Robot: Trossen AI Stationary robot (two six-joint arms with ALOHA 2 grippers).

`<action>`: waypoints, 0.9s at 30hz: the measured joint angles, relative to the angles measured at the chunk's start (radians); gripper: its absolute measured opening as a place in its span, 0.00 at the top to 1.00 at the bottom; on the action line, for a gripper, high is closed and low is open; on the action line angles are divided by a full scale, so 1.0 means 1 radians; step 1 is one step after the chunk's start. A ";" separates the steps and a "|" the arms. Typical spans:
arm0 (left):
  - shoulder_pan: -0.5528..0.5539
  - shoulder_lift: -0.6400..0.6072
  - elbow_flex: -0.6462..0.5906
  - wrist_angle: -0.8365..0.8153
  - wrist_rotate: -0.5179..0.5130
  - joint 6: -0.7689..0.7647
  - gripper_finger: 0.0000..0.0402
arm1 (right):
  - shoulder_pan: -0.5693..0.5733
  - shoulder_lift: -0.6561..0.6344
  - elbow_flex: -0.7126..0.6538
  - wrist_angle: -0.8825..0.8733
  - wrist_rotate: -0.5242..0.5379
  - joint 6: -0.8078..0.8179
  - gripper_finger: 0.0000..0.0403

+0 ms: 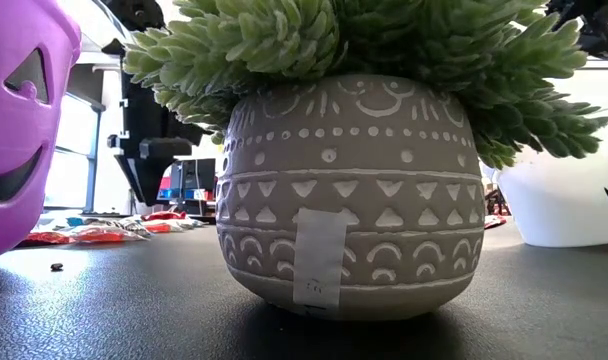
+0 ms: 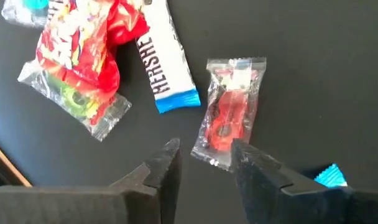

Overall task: Sort candy
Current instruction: Put the transparent candy wrapper into the purple bucket

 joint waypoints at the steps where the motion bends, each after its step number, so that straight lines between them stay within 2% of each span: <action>1: 0.001 0.000 -0.002 0.015 0.000 0.006 0.67 | 0.000 0.000 0.000 0.000 0.001 0.000 0.55; 10: 0.002 0.059 -0.003 0.085 0.030 0.024 0.62 | 0.000 0.000 0.000 0.000 -0.030 0.045 0.55; 21: 0.001 0.223 0.006 0.083 0.028 0.010 0.62 | 0.000 0.000 0.000 0.000 -0.047 0.046 0.55; 24: 0.001 0.232 0.008 0.080 0.038 -0.009 0.64 | 0.000 0.000 0.000 0.000 -0.047 0.045 0.55; 27: 0.002 0.215 0.006 0.079 0.064 -0.024 0.71 | 0.000 0.000 0.000 0.000 -0.047 0.045 0.55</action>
